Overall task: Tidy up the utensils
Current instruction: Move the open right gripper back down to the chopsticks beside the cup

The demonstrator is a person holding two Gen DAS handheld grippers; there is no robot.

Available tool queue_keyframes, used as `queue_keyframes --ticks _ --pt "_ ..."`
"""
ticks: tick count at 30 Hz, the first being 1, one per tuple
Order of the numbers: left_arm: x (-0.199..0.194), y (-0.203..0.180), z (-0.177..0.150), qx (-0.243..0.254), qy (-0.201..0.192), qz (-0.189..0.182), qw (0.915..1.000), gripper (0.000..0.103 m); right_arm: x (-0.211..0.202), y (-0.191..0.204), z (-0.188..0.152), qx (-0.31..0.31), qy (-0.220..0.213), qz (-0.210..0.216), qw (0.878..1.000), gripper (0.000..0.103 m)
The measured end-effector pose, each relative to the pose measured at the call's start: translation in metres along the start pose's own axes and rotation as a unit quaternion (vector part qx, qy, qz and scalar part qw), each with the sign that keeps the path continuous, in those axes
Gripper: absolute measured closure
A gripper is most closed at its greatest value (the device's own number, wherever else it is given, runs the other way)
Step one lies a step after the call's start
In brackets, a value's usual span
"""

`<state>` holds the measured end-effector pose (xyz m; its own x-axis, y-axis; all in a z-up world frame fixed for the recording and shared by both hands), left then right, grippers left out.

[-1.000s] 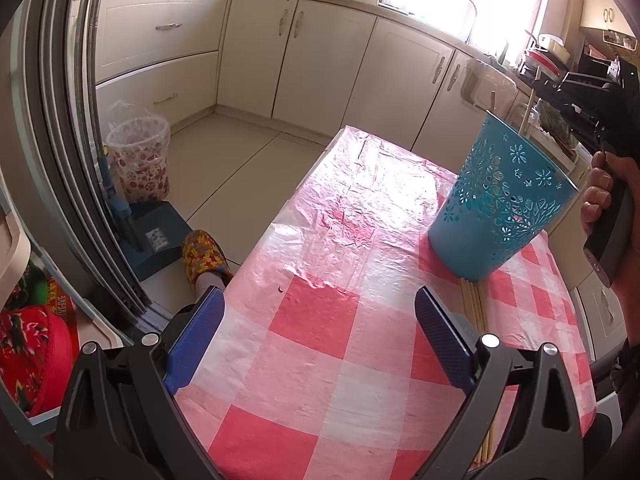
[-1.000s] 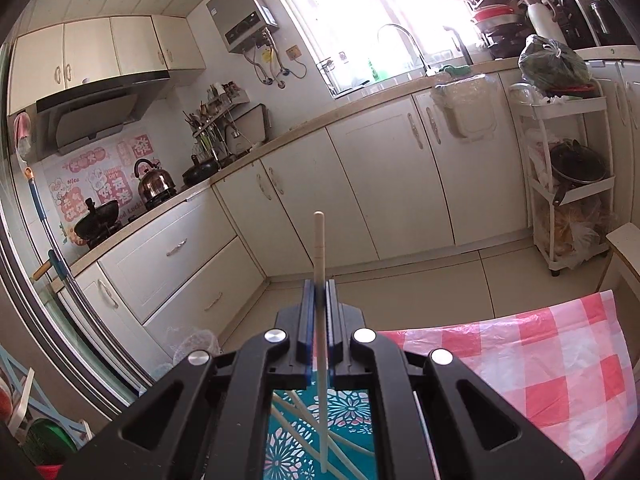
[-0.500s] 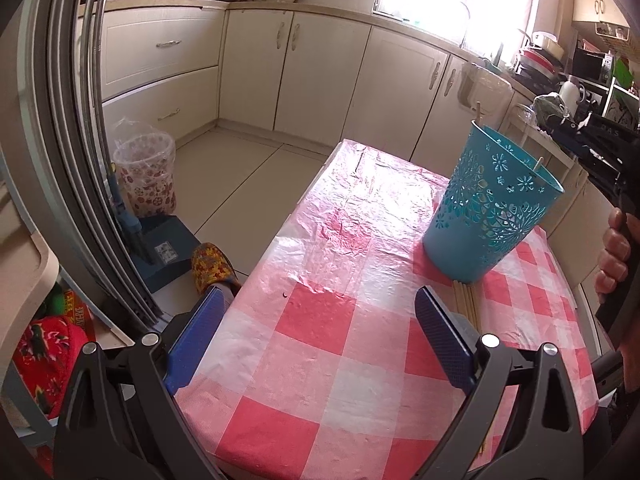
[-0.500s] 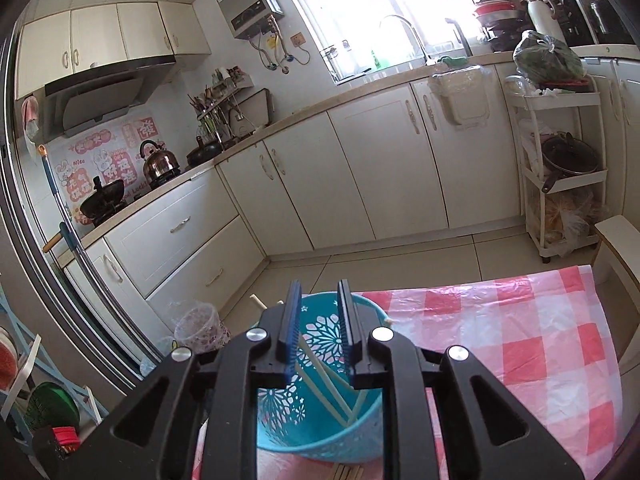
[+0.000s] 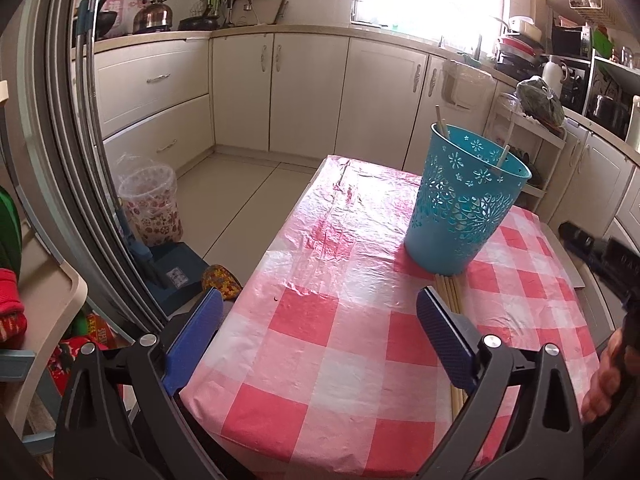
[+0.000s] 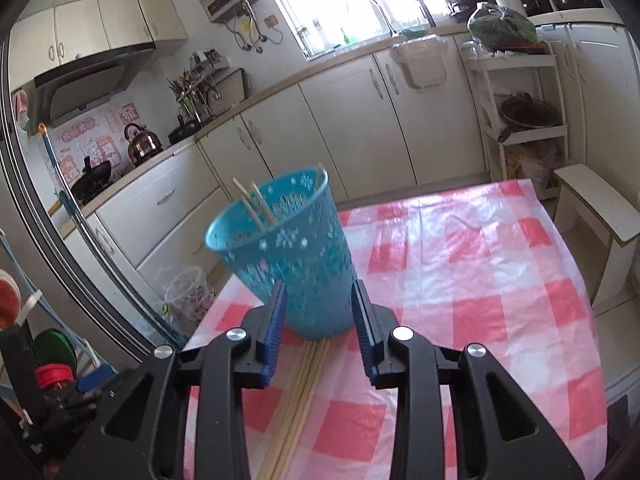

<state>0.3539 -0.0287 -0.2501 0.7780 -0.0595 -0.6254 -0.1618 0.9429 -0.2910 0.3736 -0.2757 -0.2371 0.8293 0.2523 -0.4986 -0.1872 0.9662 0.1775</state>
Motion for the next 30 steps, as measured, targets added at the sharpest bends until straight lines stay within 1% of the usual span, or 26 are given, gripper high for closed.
queue_keyframes --ticks 5,8,9,16,25,27,30 --pt "-0.003 -0.002 -0.002 0.009 0.0 0.004 1.0 0.009 0.031 0.014 -0.059 -0.006 0.078 0.005 0.997 0.071" --pt "-0.002 0.002 -0.004 0.009 0.003 0.008 0.9999 0.009 0.048 0.022 -0.076 -0.015 0.111 0.01 0.994 0.077" --pt "-0.002 0.003 -0.004 0.008 0.005 0.009 0.9999 0.009 0.054 0.025 -0.08 -0.02 0.12 0.008 0.993 0.077" --pt "0.008 0.015 -0.009 -0.006 0.02 0.019 0.9996 0.008 0.077 0.034 -0.09 -0.032 0.159 -0.004 0.987 0.079" --pt "0.012 0.02 -0.011 -0.009 0.025 0.022 0.9994 0.008 0.084 0.037 -0.092 -0.054 0.184 -0.025 0.981 0.081" --pt "0.013 0.02 -0.012 -0.01 0.027 0.022 0.9994 0.008 0.083 0.035 -0.093 -0.055 0.187 -0.027 0.98 0.087" --pt "0.012 0.019 -0.013 -0.007 0.027 0.022 0.9994 0.008 0.081 0.031 -0.094 -0.055 0.187 -0.027 0.98 0.091"
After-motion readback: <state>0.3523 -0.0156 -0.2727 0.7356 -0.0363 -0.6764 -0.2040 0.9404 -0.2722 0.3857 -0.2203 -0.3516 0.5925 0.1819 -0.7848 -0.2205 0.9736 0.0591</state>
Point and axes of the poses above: each gripper's, at about its wrist camera, not at the fingertips, and x roughly the way its jaws point, y to its left, z to its top, the point moved 10 cm from there along x, roughly the way its jaws point, and after that the axes turned 15 degrees about -x, right-handed, at the moved point
